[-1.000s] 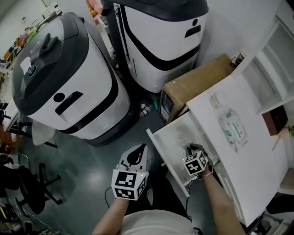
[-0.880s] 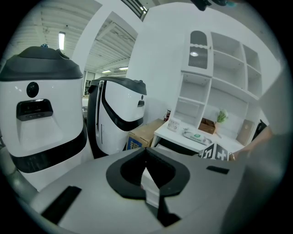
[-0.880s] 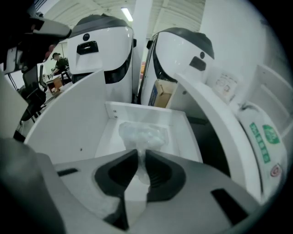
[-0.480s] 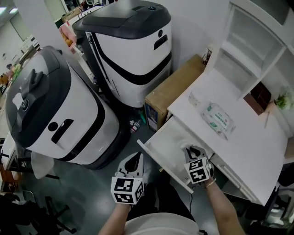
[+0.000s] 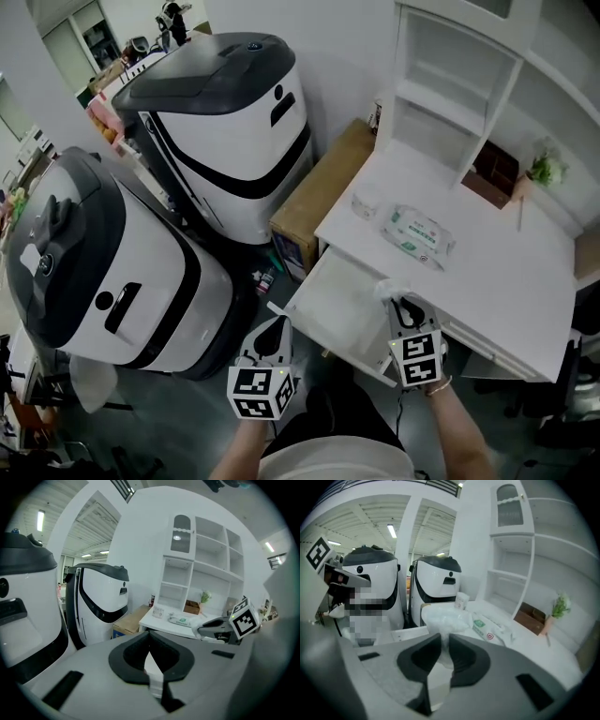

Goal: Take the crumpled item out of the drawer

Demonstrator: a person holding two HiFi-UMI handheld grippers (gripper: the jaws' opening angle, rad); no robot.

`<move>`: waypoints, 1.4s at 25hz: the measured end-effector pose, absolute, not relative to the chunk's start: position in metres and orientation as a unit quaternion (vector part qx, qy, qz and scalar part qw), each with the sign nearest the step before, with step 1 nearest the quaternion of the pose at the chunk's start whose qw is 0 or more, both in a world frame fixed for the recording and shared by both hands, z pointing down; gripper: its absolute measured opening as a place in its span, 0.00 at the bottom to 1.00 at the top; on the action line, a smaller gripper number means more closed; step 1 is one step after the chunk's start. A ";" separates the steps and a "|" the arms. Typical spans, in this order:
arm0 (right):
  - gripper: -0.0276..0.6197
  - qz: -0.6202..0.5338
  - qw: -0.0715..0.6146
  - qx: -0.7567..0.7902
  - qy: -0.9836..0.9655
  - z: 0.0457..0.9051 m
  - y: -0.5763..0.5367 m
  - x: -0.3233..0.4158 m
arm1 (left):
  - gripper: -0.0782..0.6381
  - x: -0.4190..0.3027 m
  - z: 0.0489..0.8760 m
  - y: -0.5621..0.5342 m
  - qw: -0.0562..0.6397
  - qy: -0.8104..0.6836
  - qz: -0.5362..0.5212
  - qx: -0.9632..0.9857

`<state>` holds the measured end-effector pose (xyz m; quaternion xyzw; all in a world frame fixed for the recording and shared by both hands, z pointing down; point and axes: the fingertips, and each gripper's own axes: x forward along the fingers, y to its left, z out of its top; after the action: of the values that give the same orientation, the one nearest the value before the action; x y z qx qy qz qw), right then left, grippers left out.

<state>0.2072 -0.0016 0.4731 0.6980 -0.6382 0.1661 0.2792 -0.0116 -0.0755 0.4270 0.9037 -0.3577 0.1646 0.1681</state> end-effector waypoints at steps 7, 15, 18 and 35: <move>0.13 0.166 0.199 0.744 -0.616 0.433 0.019 0.209 | 0.10 -0.001 0.416 -0.075 0.150 -0.336 0.161 0.916; 0.13 0.175 0.146 0.761 -0.607 0.407 0.041 0.197 | 0.10 0.002 0.408 -0.074 0.134 -0.325 0.157 0.923; 0.13 0.174 0.128 0.766 -0.605 0.398 0.049 0.194 | 0.10 0.004 0.405 -0.071 0.132 -0.321 0.155 0.925; 0.11 0.151 0.071 0.782 -0.601 0.367 0.079 0.183 | 0.10 0.011 0.391 -0.054 0.113 -0.303 0.147 0.935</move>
<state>0.1830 0.0786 0.3673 0.7817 -0.6008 0.1510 0.0711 0.0113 -0.0544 0.3914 0.9347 -0.3032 0.1467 0.1134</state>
